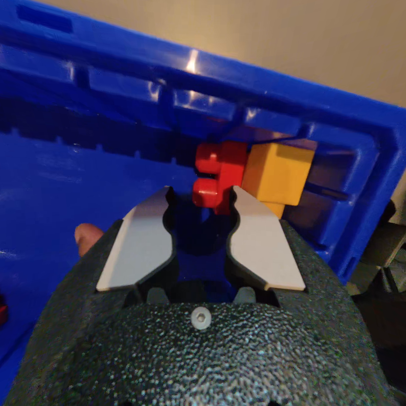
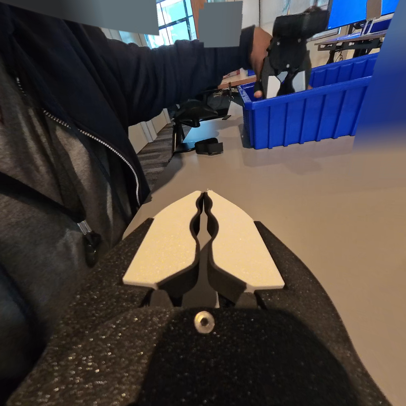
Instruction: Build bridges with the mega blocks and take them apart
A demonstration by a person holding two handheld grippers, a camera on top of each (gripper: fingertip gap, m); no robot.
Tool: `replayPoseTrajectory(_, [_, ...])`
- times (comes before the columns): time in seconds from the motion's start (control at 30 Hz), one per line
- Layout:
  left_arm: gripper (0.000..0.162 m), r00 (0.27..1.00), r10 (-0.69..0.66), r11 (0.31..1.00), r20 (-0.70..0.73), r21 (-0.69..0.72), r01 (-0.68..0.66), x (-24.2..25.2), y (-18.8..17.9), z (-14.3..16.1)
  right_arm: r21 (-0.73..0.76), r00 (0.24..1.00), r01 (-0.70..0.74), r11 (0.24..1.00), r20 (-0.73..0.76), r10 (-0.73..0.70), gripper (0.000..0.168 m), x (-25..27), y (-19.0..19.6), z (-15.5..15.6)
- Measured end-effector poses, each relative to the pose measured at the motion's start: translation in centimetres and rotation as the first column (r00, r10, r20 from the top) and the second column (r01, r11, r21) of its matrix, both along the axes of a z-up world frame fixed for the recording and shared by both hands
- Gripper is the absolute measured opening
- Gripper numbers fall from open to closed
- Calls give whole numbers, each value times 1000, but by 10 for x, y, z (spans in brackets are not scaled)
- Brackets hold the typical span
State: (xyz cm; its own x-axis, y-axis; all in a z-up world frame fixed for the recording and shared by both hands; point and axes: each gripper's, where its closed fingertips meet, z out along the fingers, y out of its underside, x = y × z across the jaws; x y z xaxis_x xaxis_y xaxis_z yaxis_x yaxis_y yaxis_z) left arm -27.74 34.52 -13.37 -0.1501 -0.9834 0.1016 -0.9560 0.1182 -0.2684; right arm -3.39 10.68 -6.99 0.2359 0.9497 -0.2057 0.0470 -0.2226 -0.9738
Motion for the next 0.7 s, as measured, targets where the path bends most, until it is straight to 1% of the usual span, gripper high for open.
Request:
replayPoseTrajectory(0.03, [52,1000,-10,1000,-4,5,10,1,2,0,1,1000,0,1000,-1,0,0,0,0,0])
replayPoseTrajectory(0.13, [52,999,33,997,5,63,-33,5,18,1,6,1000,0,1000,-3,0,0,0,-1,1])
replayPoseTrajectory(0.2, [52,997,80,978,-21,193,-75,-2,45,-1,7,1000,-2,1000,-5,2,0,0,-1,1])
replayPoseTrajectory(0.27, [52,993,92,963,-71,259,-71,-15,59,-4,8,1000,-3,1000,-8,3,0,1,-1,1])
replayPoseTrajectory(0.33, [54,994,96,972,-45,219,-84,-17,55,-4,10,1000,-8,1000,-12,8,0,1,-2,2])
replayPoseTrajectory(0.43, [55,995,97,977,36,189,-102,-8,48,8,8,1000,-10,1000,-16,10,0,1,-2,2])
replayPoseTrajectory(0.53, [55,992,71,992,106,92,-81,6,26,20,0,1000,-14,1000,-17,14,0,1,-2,2])
replayPoseTrajectory(0.67, [58,1000,17,999,0,35,-17,5,7,3,-1,1000,-15,1000,-14,15,0,1,-2,1])
replayPoseTrajectory(0.7, [55,1000,18,1000,-12,6,-17,6,4,-1,-1,1000,-15,1000,-13,15,0,1,-2,1])
